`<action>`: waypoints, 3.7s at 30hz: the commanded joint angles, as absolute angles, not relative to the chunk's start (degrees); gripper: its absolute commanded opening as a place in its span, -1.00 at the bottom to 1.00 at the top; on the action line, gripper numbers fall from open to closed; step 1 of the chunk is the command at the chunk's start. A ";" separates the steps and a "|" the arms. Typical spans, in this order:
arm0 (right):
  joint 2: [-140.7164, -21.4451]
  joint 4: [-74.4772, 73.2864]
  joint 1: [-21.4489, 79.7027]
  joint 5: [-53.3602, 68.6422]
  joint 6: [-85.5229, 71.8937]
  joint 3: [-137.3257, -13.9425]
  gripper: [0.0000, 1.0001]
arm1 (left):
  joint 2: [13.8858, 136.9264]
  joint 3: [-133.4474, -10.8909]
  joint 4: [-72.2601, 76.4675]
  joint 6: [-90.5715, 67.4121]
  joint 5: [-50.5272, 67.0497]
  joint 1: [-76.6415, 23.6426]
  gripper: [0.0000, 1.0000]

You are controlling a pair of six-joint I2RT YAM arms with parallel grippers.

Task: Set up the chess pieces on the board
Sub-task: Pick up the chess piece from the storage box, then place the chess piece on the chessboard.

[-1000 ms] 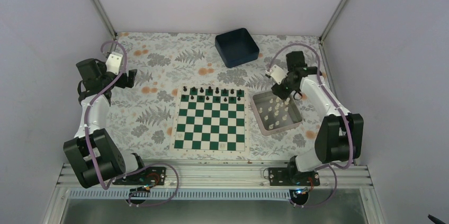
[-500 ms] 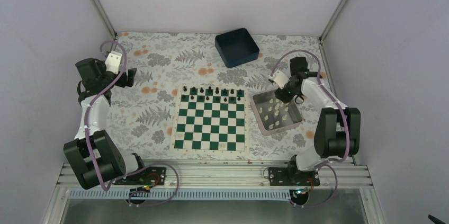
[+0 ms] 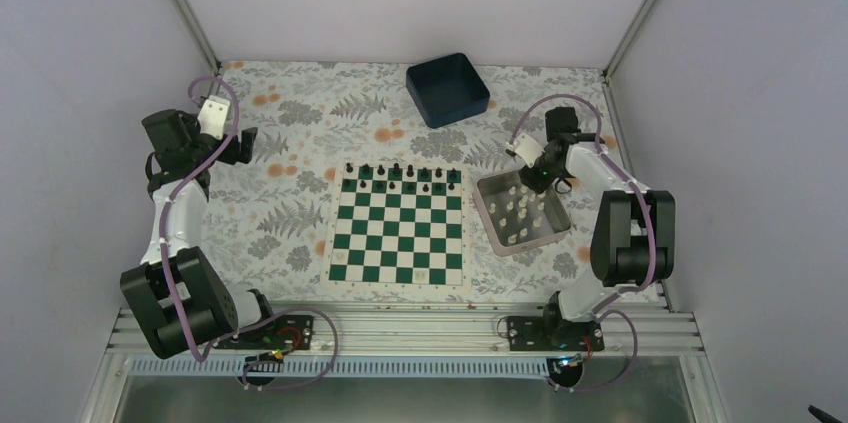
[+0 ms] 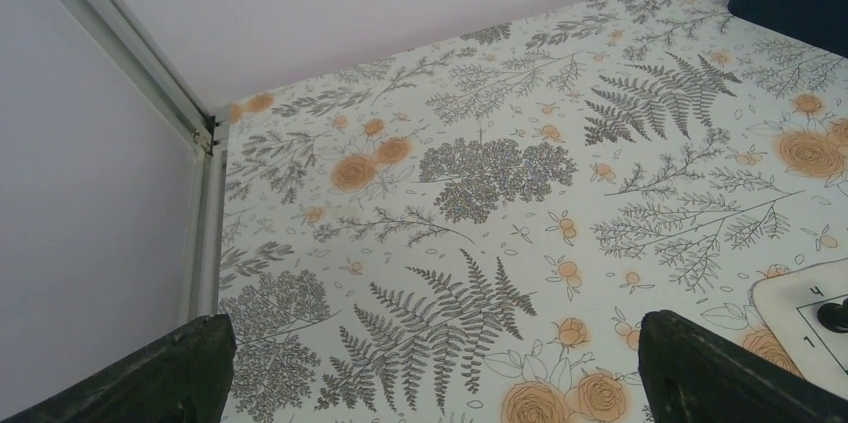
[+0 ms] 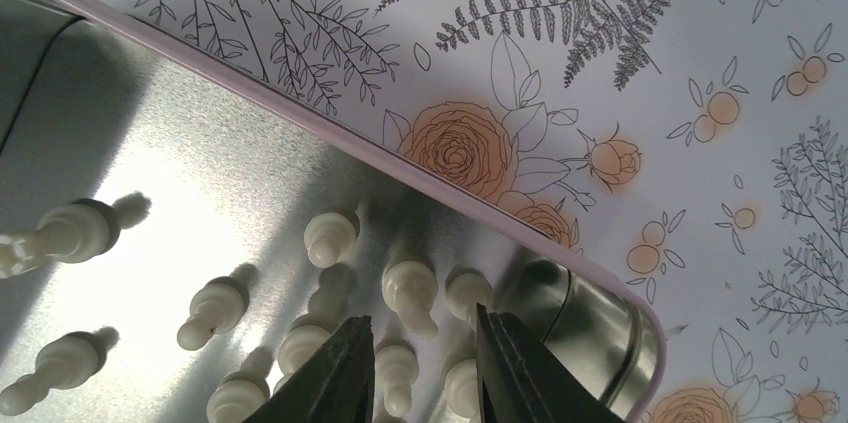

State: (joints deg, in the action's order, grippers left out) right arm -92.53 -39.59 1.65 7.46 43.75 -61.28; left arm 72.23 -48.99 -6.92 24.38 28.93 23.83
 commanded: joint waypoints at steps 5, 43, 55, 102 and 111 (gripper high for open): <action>-94.88 -39.78 1.01 9.09 45.12 -62.56 -0.43 | 71.81 -48.88 -5.23 24.08 29.34 23.71 1.00; -89.25 -50.00 5.22 6.55 44.13 -71.37 -0.86 | 70.90 -48.01 -5.10 24.13 29.24 23.73 1.00; -92.20 -60.19 36.93 2.35 35.47 -92.00 -0.85 | 70.88 -48.96 -5.16 23.42 29.05 23.73 1.00; -119.35 -44.25 71.64 11.42 36.17 -91.55 -0.86 | 68.47 -47.20 -4.83 23.46 27.92 23.91 1.00; -121.39 -44.20 70.69 10.90 36.46 -92.04 -0.86 | 68.33 -46.75 -4.28 23.55 28.24 23.88 1.00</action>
